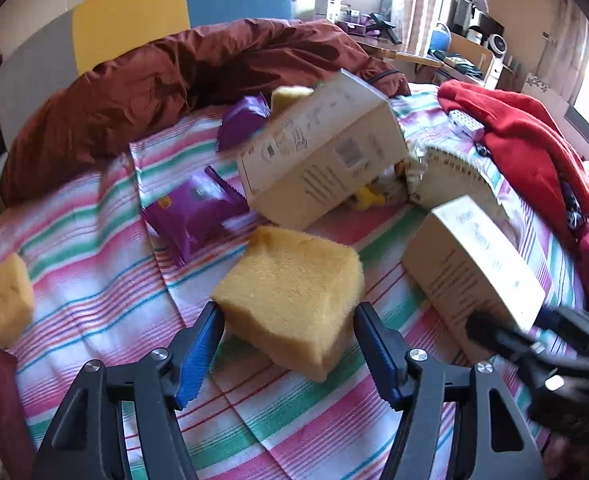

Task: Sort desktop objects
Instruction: 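Grasp the white printed box with the right tool and lift it, then grasp a yellow sponge with the left tool while right tool holds the box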

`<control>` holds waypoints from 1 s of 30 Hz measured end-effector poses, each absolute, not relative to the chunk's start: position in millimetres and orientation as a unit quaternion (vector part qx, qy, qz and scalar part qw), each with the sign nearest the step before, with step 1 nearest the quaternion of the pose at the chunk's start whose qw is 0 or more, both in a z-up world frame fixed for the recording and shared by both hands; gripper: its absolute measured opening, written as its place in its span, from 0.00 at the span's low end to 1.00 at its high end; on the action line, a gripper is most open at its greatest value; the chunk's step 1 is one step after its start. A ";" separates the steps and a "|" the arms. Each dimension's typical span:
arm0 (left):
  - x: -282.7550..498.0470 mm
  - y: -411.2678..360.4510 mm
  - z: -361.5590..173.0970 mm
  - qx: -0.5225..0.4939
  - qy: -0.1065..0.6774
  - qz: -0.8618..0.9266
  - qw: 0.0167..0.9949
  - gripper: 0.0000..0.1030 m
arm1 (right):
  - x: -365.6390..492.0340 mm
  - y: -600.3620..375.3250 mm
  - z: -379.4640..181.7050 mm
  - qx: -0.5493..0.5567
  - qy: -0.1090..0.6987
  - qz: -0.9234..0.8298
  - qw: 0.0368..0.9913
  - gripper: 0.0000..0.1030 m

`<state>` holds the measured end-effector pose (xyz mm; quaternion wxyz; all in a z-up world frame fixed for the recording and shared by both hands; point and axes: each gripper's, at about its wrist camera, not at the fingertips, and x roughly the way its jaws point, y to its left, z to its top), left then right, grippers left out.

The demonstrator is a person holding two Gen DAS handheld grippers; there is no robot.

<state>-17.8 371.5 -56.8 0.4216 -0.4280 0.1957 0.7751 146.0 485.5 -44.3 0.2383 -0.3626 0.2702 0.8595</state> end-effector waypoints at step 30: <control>5.7 308.1 -62.2 -0.411 0.081 0.788 0.451 0.52 | 136.6 448.1 -23.1 -0.383 0.205 0.872 0.224 0.51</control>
